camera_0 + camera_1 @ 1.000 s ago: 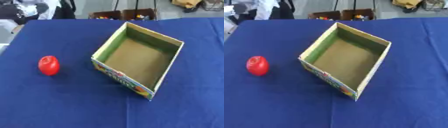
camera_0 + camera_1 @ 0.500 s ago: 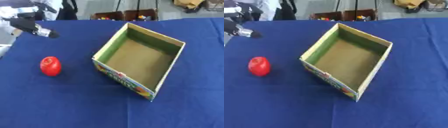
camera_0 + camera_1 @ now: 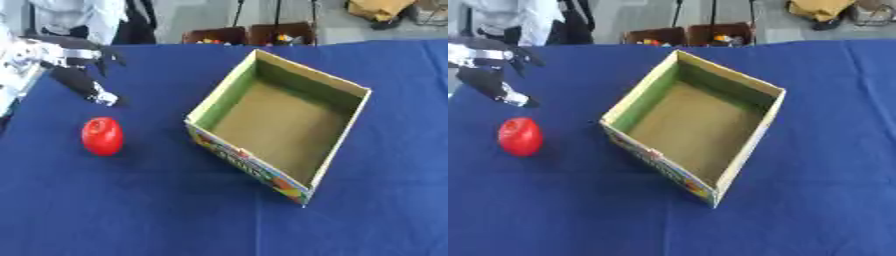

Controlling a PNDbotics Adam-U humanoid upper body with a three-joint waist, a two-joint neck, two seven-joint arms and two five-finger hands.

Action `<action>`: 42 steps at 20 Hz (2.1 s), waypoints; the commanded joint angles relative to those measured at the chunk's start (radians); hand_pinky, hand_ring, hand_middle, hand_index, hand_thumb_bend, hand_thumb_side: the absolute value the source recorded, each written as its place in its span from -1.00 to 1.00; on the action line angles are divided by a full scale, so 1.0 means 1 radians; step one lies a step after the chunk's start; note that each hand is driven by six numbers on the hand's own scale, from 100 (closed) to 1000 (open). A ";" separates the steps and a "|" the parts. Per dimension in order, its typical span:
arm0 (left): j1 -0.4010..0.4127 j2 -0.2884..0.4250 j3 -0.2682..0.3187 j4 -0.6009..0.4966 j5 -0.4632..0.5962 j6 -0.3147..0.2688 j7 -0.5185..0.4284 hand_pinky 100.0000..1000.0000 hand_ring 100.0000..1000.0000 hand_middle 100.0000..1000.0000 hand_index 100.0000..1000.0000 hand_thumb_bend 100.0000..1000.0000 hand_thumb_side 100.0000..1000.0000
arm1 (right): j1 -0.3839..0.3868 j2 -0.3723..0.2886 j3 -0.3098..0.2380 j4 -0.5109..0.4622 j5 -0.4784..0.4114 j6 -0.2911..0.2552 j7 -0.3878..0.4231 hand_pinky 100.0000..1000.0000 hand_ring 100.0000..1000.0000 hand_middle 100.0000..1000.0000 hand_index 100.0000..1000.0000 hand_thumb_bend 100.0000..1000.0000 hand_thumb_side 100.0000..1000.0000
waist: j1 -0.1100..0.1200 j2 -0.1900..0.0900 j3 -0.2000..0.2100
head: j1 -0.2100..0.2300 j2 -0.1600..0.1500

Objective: Pick up objects on the table and place them in the box.

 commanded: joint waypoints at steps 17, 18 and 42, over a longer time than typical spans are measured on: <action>0.074 0.055 -0.045 -0.011 -0.019 0.004 -0.003 -0.04 0.70 1.00 1.00 -0.02 0.00 | -0.011 -0.023 -0.012 -0.012 -0.017 0.001 -0.001 0.42 0.44 0.43 0.63 -1.00 1.00 | 0.005 -0.030 0.008 | 0.005 -0.006; 0.077 0.055 -0.046 -0.009 -0.019 0.006 -0.003 -0.06 0.68 1.00 1.00 -0.03 0.01 | -0.011 -0.022 -0.013 -0.012 -0.017 0.001 -0.001 0.42 0.44 0.43 0.63 -1.00 1.00 | 0.004 -0.030 0.008 | 0.005 -0.007; 0.148 0.070 -0.054 0.000 0.044 0.049 -0.003 -0.24 0.50 0.91 1.00 -0.23 -0.07 | -0.002 -0.013 -0.016 -0.012 -0.013 0.003 -0.003 0.43 0.44 0.42 0.60 -1.00 1.00 | -0.005 -0.019 0.014 | 0.015 -0.009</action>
